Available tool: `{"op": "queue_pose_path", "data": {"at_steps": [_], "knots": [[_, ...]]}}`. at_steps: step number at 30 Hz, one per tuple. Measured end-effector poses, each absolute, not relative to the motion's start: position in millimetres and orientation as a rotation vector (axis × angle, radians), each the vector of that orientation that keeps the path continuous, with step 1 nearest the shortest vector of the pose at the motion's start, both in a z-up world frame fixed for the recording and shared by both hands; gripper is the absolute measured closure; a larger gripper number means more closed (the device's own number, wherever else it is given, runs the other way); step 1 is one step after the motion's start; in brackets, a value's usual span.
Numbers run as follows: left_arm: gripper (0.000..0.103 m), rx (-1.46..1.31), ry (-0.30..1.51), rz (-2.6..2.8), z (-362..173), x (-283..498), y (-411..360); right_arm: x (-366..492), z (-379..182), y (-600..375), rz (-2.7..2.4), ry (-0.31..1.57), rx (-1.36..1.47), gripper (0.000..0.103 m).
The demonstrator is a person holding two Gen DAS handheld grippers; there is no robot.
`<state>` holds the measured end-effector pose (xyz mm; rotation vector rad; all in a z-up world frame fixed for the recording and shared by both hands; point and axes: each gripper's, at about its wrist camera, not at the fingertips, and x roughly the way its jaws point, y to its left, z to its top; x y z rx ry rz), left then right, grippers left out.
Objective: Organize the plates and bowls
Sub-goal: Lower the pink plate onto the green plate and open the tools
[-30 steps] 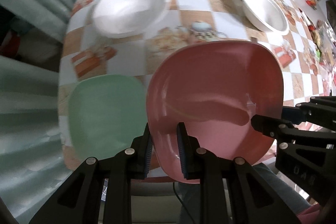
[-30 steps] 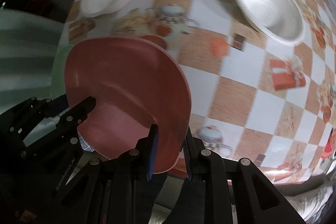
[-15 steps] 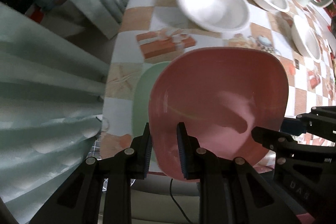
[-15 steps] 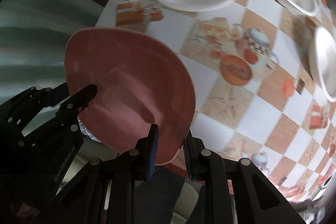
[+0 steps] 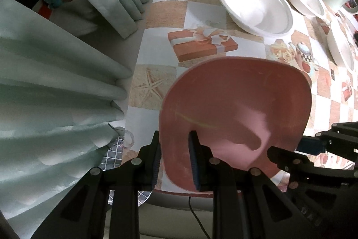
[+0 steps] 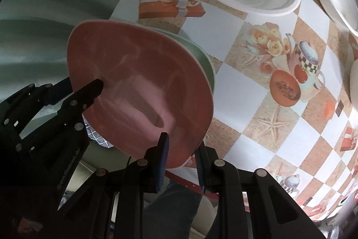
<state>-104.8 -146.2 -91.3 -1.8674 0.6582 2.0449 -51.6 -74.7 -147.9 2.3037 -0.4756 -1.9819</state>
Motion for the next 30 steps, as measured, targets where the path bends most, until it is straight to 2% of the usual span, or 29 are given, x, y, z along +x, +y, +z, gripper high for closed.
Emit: {"op": "queue_pose_path", "data": {"at_steps": [3, 6, 8, 12, 14, 15, 17, 19, 20, 21, 22, 27, 30], "knots": [[0.078, -1.856, 0.671, 2.048, -92.5, -104.4, -145.3, -45.5, -146.9, -69.1, -1.982, -0.478, 2.305, 0.077], [0.068, -1.861, 0.644, 2.037, -94.7, -104.1, -145.7, -44.7, -143.4, -65.1, -1.981, -0.495, 2.299, 0.077], [0.057, -1.853, 0.64, 2.03, -93.5, -101.6, -143.8, -44.6, -141.0, -63.5, -1.976, -0.494, 2.293, 0.077], [0.041, -1.819, 0.664, 2.064, -89.4, -97.8, -141.0, -44.9, -136.3, -64.3, -1.982, -0.436, 2.296, 0.077], [0.026, -1.836, 0.651, 2.075, -89.3, -99.8, -143.8, -42.8, -135.9, -60.1, -1.978, -0.464, 2.295, 0.076], [0.023, -1.844, 0.64, 2.084, -88.6, -100.8, -145.8, -42.1, -135.0, -58.2, -1.981, -0.47, 2.295, 0.076], [0.021, -1.841, 0.635, 2.121, -85.4, -102.0, -149.8, -39.9, -133.0, -53.4, -1.99, -0.469, 2.294, 0.06], [0.016, -1.856, 0.621, 2.135, -84.7, -104.6, -154.6, -36.6, -126.2, -43.5, -2.013, -0.483, 2.278, 0.025], [0.012, -1.878, 0.588, 2.129, -83.8, -105.9, -158.2, -35.4, -123.6, -38.6, -2.017, -0.506, 2.268, 0.018], [0.011, -1.891, 0.566, 2.124, -82.7, -106.7, -160.0, -33.3, -120.1, -32.9, -2.024, -0.524, 2.263, 0.006], [0.01, -1.898, 0.548, 2.122, -79.9, -106.1, -160.9, -30.5, -115.0, -26.9, -2.043, -0.53, 2.257, 0.001], [0.01, -1.886, 0.543, 2.083, -67.9, -95.3, -151.7, -11.2, -89.5, -12.4, -2.141, -0.396, 2.242, 0.001], [0.01, -1.875, 0.558, 2.018, -63.9, -84.4, -136.4, 6.7, -83.7, -3.5, -2.142, -0.393, 2.275, 0.001]]}}
